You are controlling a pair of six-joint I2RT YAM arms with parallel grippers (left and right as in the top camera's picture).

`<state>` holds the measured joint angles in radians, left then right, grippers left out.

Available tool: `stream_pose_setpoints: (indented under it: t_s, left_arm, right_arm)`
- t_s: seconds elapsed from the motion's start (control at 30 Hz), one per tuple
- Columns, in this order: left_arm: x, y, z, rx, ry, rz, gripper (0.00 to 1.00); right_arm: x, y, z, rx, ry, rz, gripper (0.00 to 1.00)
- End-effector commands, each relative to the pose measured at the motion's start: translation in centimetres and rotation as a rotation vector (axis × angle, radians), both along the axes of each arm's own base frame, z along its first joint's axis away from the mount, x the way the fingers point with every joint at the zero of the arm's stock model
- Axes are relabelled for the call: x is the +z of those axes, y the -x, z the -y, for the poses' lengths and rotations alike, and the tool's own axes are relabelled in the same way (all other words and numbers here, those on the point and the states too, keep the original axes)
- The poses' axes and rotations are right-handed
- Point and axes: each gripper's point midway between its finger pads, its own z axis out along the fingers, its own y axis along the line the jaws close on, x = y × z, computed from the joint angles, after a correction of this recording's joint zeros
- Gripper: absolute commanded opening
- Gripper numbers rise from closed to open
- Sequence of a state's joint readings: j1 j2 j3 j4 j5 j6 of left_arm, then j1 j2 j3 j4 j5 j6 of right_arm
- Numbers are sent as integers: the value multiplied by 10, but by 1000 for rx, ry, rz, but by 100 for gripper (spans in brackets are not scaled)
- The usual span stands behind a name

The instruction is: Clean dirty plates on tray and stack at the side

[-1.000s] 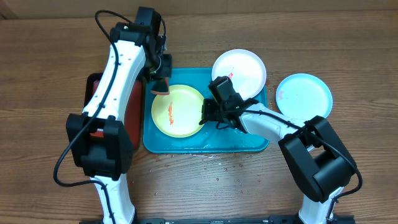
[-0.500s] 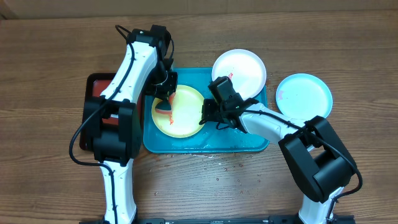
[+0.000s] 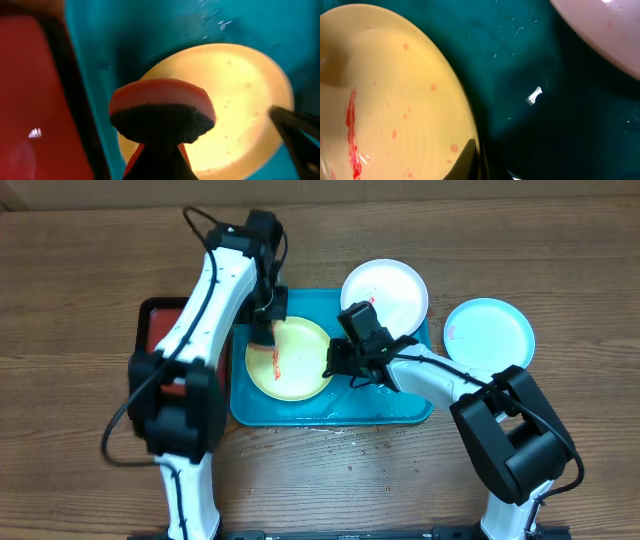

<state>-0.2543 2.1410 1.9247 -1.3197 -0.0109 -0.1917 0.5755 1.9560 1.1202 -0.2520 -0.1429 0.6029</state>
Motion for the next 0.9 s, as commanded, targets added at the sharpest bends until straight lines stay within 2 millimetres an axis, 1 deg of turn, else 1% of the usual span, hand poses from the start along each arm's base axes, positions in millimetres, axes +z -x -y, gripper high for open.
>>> stream_pose_setpoints:
  t_s: [0.0,0.07,0.17,0.2,0.27,0.33,0.47,0.5,0.7,0.87]
  left_arm:
    - [70,3,-3,30,-2,188,4]
    - [76,8,-3,45,10,217,5]
    - [76,17,-1,38,30,275,5]
    - [69,23,3,25,49,317,4]
    - [57,28,6,18,68,337,4]
    - [36,31,5,17,69,341,4]
    - [-8,28,6,14,76,342,4]
    - [-16,27,7,14,75,340,4]
    - [-53,23,6,15,50,293,4]
    - [-86,30,3,14,19,210,4]
  right_arm:
    - [-1,-5,7,-30,6,-4,4]
    - [-1,-5,7,-35,4,-7,4]
    - [-1,-4,7,-35,8,-13,4]
    - [-2,-4,8,-36,10,-15,4]
    - [-2,-4,8,-36,8,-14,4]
    - [-1,-4,7,-36,7,-12,4]
    - [-1,-5,7,-38,4,-12,4]
    - [-1,-5,7,-38,4,-12,4]
    - [-1,-4,7,-37,4,-16,4]
    - [-1,-3,7,-36,4,-17,4]
